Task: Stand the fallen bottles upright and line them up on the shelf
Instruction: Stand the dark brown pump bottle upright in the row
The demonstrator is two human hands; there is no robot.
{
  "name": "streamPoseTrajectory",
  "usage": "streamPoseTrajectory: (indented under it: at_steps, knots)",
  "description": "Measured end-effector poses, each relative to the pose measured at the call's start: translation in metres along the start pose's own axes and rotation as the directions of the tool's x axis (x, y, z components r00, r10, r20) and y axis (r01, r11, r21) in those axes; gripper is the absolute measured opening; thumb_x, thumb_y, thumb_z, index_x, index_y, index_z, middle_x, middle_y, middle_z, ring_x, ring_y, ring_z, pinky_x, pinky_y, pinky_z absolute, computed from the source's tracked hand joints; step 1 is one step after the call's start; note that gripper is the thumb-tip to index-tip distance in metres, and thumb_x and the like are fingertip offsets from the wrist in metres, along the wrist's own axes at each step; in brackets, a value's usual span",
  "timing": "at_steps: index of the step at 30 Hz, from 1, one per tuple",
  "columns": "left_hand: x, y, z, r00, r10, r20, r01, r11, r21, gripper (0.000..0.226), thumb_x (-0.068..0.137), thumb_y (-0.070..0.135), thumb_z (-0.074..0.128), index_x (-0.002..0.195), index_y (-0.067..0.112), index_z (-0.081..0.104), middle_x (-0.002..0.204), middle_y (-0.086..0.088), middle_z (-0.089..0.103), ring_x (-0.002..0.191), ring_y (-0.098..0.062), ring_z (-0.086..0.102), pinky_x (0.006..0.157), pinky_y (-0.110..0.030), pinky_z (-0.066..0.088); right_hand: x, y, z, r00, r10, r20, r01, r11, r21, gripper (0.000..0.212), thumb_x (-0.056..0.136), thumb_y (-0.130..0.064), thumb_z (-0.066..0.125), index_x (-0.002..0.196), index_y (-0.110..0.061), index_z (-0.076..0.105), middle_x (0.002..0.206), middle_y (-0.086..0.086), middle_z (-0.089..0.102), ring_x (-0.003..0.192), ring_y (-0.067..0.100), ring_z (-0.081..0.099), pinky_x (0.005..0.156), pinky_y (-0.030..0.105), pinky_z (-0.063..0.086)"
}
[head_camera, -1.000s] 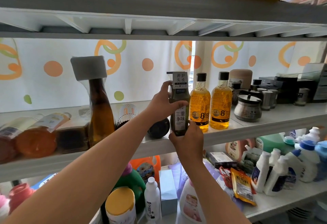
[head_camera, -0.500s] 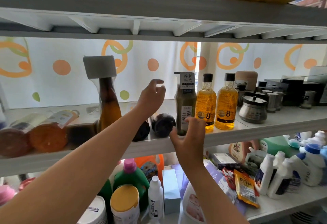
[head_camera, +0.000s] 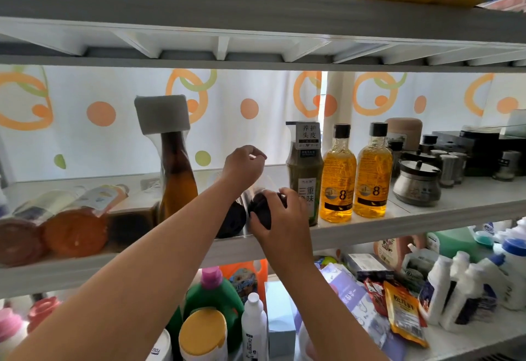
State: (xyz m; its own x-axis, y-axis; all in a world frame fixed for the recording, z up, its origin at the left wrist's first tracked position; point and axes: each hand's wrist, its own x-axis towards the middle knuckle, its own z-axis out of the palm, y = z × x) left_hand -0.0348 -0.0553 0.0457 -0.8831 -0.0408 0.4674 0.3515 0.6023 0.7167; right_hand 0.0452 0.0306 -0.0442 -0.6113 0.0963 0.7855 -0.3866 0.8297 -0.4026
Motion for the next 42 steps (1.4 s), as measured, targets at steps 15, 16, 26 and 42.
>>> streamPoseTrajectory:
  at_steps: [15, 16, 26, 42]
  knots:
    - [0.005, -0.005, 0.007, 0.993, -0.120, 0.019, 0.121, 0.988, -0.092, 0.022, 0.086, 0.018, 0.046, 0.103, 0.018, 0.060, 0.087, 0.007, 0.057, 0.088, -0.020, 0.056, 0.082, -0.031, 0.046, 0.004, -0.004, -0.004, 0.991, -0.033, 0.127, 0.049, 0.991, -0.127, 0.056, 0.077, -0.022, 0.072, 0.127, -0.023, 0.046, 0.133, 0.011, 0.047, 0.115, 0.028, 0.037, 0.092, 0.036, 0.040]
    - [0.004, -0.004, 0.008, 0.993, -0.119, 0.022, 0.121, 0.989, -0.082, 0.023, 0.086, 0.018, 0.046, 0.104, 0.018, 0.060, 0.086, 0.006, 0.058, 0.085, -0.019, 0.056, 0.079, -0.029, 0.045, 0.005, -0.004, -0.004, 0.992, -0.032, 0.122, 0.048, 0.990, -0.131, 0.056, 0.077, -0.022, 0.072, 0.127, -0.023, 0.046, 0.131, 0.012, 0.048, 0.115, 0.028, 0.037, 0.091, 0.035, 0.040]
    - [0.006, -0.007, 0.007, 0.992, -0.114, 0.051, 0.120, 0.985, -0.127, 0.027, 0.084, 0.016, 0.044, 0.106, 0.018, 0.060, 0.093, -0.003, 0.061, 0.079, -0.019, 0.056, 0.067, -0.026, 0.042, 0.002, 0.002, 0.005, 0.998, -0.058, 0.013, 0.059, 0.992, -0.112, 0.059, 0.059, -0.023, 0.082, 0.112, -0.020, 0.057, 0.104, 0.013, 0.057, 0.096, 0.028, 0.046, 0.072, 0.031, 0.045]
    - [0.007, -0.008, 0.005, 0.987, -0.053, 0.149, 0.044, 0.997, 0.064, 0.026, 0.088, 0.022, 0.044, 0.102, 0.023, 0.066, 0.099, 0.005, 0.061, 0.093, -0.016, 0.054, 0.077, -0.026, 0.041, -0.011, 0.018, 0.017, 0.974, -0.146, -0.173, 0.140, 0.989, -0.047, 0.067, 0.054, -0.021, 0.083, 0.111, -0.018, 0.047, 0.110, 0.019, 0.059, 0.099, 0.026, 0.038, 0.076, 0.039, 0.050]
